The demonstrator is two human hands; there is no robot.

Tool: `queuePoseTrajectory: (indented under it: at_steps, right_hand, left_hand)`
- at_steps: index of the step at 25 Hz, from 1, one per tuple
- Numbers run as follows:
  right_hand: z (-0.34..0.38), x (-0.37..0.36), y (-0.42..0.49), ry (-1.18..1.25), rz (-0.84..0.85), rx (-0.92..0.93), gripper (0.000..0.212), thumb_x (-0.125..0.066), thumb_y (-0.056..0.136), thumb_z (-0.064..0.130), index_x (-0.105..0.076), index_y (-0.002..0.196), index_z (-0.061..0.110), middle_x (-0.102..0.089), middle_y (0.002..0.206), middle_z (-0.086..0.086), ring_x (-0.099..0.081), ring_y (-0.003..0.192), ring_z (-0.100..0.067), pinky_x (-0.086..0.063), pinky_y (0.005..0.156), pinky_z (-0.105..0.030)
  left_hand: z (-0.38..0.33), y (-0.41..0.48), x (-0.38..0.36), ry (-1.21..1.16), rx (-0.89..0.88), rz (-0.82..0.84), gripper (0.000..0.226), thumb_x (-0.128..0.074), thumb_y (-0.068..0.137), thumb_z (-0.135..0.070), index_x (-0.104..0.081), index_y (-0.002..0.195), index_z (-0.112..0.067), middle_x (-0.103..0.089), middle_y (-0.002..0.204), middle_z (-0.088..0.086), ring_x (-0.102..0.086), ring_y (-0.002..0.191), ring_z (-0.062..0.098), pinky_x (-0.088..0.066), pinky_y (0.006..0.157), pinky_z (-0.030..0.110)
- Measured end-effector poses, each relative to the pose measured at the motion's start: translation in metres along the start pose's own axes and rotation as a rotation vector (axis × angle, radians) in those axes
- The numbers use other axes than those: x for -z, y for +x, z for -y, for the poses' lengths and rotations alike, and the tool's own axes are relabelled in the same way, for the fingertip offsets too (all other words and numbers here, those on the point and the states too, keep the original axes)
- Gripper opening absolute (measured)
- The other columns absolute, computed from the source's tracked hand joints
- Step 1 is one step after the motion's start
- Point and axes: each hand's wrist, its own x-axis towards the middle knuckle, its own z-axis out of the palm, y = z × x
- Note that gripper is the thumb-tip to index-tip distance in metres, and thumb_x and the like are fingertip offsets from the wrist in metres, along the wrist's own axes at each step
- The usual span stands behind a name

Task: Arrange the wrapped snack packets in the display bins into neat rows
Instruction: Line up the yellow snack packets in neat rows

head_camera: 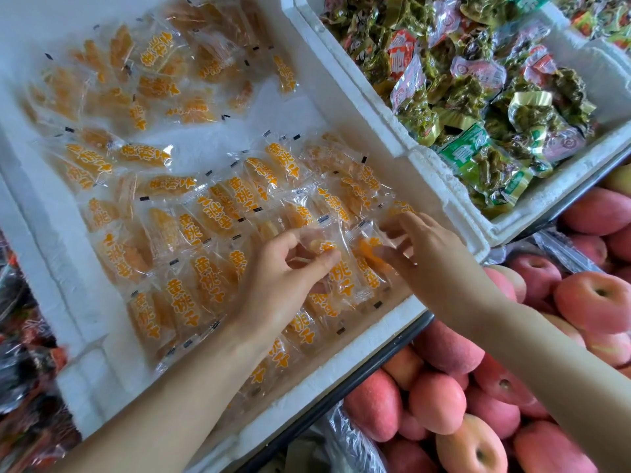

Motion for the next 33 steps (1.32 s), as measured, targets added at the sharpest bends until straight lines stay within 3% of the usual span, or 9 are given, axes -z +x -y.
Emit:
queuePoseTrajectory:
  at_steps: [3, 7, 10, 14, 17, 22, 28, 31, 33]
  right_hand:
    - [0.020, 0.001, -0.005, 0.446, 0.106, -0.028, 0.035, -0.059, 0.081, 0.046, -0.061, 0.106, 0.022, -0.064, 0.088, 0.011, -0.063, 0.079, -0.008, -0.050, 0.076, -0.025]
    - [0.024, -0.003, -0.001, 0.432, 0.188, -0.036, 0.030, -0.074, 0.078, 0.022, -0.053, 0.098, 0.029, -0.061, 0.085, 0.004, -0.059, 0.067, -0.009, -0.050, 0.070, -0.027]
    - [0.018, -0.004, 0.003, 0.354, 0.128, -0.067, 0.027, -0.069, 0.083, 0.017, -0.053, 0.102, 0.025, -0.056, 0.081, 0.008, -0.059, 0.072, -0.015, -0.048, 0.072, -0.026]
    - [0.009, -0.020, -0.006, 0.131, 0.066, -0.004, 0.017, -0.057, 0.092, 0.016, -0.057, 0.109, 0.016, -0.062, 0.082, 0.003, -0.058, 0.072, -0.018, -0.043, 0.070, -0.024]
    - [0.011, -0.025, -0.012, -0.029, 0.084, 0.019, 0.015, -0.052, 0.095, 0.028, -0.059, 0.105, 0.020, -0.067, 0.091, -0.001, -0.063, 0.085, -0.023, -0.049, 0.075, -0.037]
    - [0.017, -0.021, -0.007, -0.118, 0.088, 0.054, 0.020, -0.052, 0.094, 0.035, -0.055, 0.110, 0.022, -0.065, 0.098, 0.003, -0.061, 0.093, -0.022, -0.050, 0.075, -0.039]
    - [0.021, -0.008, 0.003, -0.431, 0.169, 0.045, 0.025, -0.042, 0.096, 0.046, -0.054, 0.098, 0.025, -0.064, 0.093, 0.005, -0.060, 0.093, -0.020, -0.039, 0.063, -0.028]
    - [0.030, -0.001, 0.004, -0.458, 0.153, 0.124, 0.015, -0.048, 0.094, 0.043, -0.052, 0.102, 0.031, -0.059, 0.103, 0.014, -0.057, 0.101, -0.012, -0.031, 0.056, -0.024]
    - [0.035, 0.001, 0.009, -0.411, 0.070, 0.226, 0.015, -0.061, 0.088, 0.033, -0.057, 0.100, 0.027, -0.060, 0.098, 0.012, -0.061, 0.096, -0.015, -0.037, 0.057, -0.023]
  left_hand:
    - [-0.001, -0.001, -0.003, -0.095, -0.003, 0.027, 0.019, -0.070, 0.080, -0.005, -0.068, 0.096, -0.014, -0.063, 0.070, -0.003, -0.063, 0.067, 0.008, -0.059, 0.065, 0.027]
    - [0.003, -0.001, -0.009, -0.049, -0.081, 0.007, 0.012, -0.064, 0.088, -0.013, -0.062, 0.099, -0.017, -0.065, 0.089, 0.005, -0.067, 0.083, 0.016, -0.057, 0.072, 0.023]
    - [0.020, -0.007, 0.008, 0.519, -0.363, -0.009, 0.029, -0.060, 0.089, -0.030, -0.057, 0.115, -0.019, -0.059, 0.108, -0.007, -0.055, 0.101, 0.004, -0.043, 0.086, 0.012]
    - [0.044, -0.013, 0.032, 1.036, -0.623, 0.045, 0.038, -0.052, 0.090, -0.034, -0.053, 0.125, -0.022, -0.054, 0.122, -0.004, -0.049, 0.115, 0.012, -0.043, 0.096, 0.029]
    - [0.050, -0.013, 0.028, 1.095, -0.632, 0.019, 0.030, -0.062, 0.088, -0.025, -0.062, 0.117, -0.015, -0.057, 0.122, 0.001, -0.053, 0.115, 0.019, -0.049, 0.094, 0.038]
    - [0.054, -0.011, 0.024, 1.141, -0.622, 0.007, 0.033, -0.066, 0.084, -0.026, -0.065, 0.113, -0.011, -0.058, 0.121, 0.005, -0.057, 0.114, 0.024, -0.049, 0.091, 0.038]
    - [0.053, -0.014, 0.024, 1.179, -0.624, 0.018, 0.035, -0.065, 0.083, -0.028, -0.064, 0.115, -0.014, -0.058, 0.121, 0.004, -0.060, 0.109, 0.022, -0.049, 0.088, 0.033]
    - [0.049, -0.015, 0.029, 1.129, -0.656, 0.002, 0.030, -0.049, 0.090, -0.030, -0.063, 0.113, -0.018, -0.057, 0.119, 0.000, -0.060, 0.106, 0.018, -0.053, 0.087, 0.032]
    - [0.043, -0.011, 0.038, 1.091, -0.693, -0.034, 0.029, -0.046, 0.089, -0.028, -0.064, 0.110, -0.016, -0.058, 0.115, 0.000, -0.059, 0.103, 0.018, -0.050, 0.087, 0.033]
